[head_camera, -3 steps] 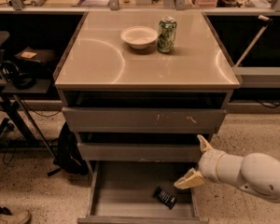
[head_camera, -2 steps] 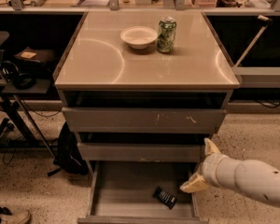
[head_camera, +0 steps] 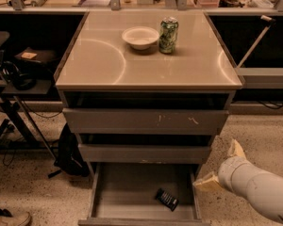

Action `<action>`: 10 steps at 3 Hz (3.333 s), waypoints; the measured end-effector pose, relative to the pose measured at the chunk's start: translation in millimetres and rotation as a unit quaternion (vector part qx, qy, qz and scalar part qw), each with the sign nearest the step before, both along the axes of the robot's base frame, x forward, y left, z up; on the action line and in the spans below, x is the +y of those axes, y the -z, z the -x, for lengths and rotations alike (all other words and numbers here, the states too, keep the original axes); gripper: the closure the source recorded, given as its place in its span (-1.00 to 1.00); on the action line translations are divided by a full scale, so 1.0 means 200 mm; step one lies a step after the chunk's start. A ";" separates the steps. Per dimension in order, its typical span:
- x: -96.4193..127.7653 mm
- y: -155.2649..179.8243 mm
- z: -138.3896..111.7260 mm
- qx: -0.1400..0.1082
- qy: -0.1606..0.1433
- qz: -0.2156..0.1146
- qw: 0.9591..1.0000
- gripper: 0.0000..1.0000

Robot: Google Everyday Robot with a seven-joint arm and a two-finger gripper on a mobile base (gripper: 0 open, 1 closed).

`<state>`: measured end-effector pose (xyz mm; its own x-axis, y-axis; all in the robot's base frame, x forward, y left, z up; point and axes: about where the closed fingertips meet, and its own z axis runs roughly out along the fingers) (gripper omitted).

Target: Pick rxbar blueberry from bottom drawer and place on counter

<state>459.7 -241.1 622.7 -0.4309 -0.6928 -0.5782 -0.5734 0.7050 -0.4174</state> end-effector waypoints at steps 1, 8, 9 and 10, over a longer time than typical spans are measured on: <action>0.00 0.00 0.00 0.000 0.000 0.000 1.000 -1.00; 0.00 1.47 -0.25 0.116 0.009 -0.042 0.992 -1.00; 0.11 1.79 -0.17 0.149 -0.048 -0.086 0.984 -1.00; 0.17 1.98 -0.13 0.181 -0.059 -0.111 0.975 -1.00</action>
Offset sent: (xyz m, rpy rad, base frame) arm 0.0391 -0.0056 -0.1541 -0.1401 0.1970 -0.0193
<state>485.3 -207.5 226.6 -0.5595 -0.6248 -0.5446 -0.7372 0.6755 -0.0176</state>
